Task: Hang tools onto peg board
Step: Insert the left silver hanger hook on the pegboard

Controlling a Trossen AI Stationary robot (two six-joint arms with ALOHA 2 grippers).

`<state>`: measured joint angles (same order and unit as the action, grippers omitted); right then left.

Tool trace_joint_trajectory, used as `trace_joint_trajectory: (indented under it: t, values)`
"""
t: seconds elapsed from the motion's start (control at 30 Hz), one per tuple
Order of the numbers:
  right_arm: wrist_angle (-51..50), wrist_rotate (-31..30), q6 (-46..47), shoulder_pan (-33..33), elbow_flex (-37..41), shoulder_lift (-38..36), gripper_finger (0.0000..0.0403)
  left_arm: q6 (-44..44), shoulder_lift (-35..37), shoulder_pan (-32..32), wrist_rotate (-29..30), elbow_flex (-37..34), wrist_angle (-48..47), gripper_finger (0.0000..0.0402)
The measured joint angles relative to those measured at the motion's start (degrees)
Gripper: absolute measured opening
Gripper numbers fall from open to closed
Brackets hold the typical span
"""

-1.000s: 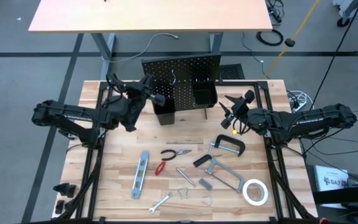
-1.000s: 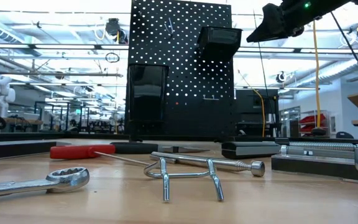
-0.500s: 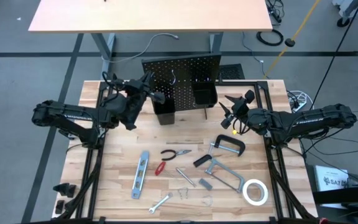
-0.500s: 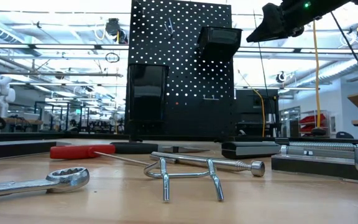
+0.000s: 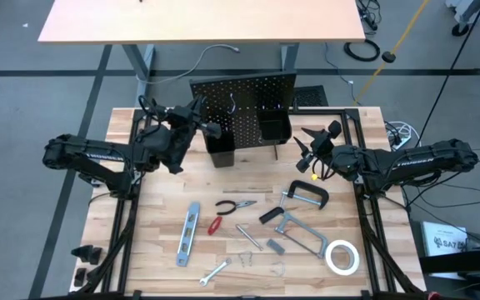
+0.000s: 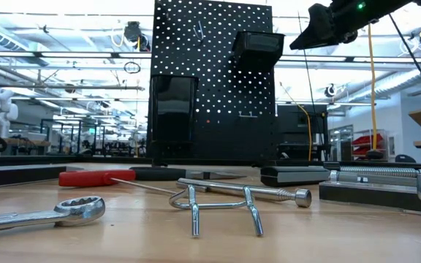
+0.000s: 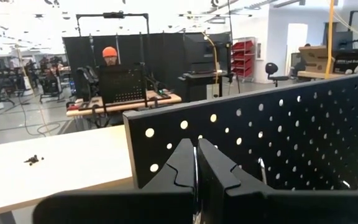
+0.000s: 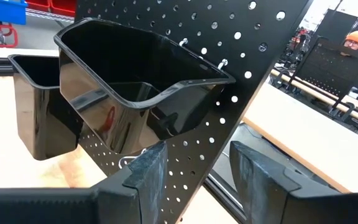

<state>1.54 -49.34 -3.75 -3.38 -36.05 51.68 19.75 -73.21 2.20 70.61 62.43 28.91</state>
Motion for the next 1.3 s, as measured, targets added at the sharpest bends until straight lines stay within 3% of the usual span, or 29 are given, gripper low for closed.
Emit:
trace_joint_trajectory:
  t: [1.3]
  values:
    - [0.3,0.0,0.0,0.0,0.0,0.0,0.0167,-2.9,-2.2,0.4,-1.3,0.0,-2.3,0.0001]
